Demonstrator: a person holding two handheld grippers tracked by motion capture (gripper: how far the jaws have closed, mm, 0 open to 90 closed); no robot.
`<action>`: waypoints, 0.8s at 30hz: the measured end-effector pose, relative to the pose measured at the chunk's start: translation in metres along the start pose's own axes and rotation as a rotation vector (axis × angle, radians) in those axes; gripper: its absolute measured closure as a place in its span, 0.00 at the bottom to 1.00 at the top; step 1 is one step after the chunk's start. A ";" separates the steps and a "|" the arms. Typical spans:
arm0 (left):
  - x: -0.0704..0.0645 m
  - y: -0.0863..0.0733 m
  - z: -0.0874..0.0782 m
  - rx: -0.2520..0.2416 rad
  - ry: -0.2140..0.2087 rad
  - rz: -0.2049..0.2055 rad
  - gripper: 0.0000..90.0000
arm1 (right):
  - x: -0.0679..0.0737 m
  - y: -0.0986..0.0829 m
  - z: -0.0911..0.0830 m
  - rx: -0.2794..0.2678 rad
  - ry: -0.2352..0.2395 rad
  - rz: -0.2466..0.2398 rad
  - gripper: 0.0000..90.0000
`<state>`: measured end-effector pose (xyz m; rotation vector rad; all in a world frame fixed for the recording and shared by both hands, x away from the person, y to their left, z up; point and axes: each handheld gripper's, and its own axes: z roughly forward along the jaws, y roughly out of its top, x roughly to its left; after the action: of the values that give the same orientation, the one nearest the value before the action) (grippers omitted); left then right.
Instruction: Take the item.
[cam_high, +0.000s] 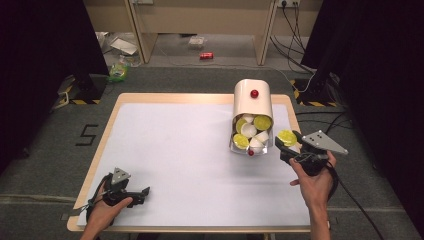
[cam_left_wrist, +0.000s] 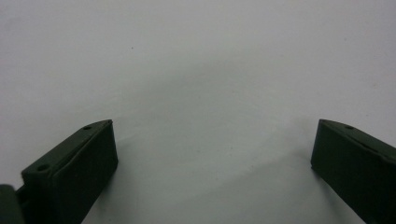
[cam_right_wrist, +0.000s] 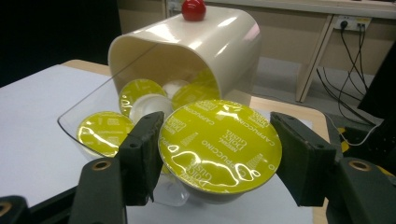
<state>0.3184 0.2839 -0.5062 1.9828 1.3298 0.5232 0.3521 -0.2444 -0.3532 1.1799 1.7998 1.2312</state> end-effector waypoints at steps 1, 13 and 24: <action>0.000 0.000 0.000 0.000 0.000 0.000 0.00 | -0.001 -0.001 0.000 0.002 -0.004 0.005 0.42; 0.000 0.000 0.000 -0.001 0.000 0.000 0.00 | -0.023 -0.024 0.011 0.040 -0.056 0.048 0.42; 0.000 0.000 0.000 -0.001 0.000 0.000 0.00 | -0.035 -0.047 0.025 0.097 -0.086 0.070 0.42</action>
<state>0.3184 0.2839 -0.5063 1.9821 1.3297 0.5238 0.3728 -0.2755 -0.4051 1.3403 1.7847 1.1251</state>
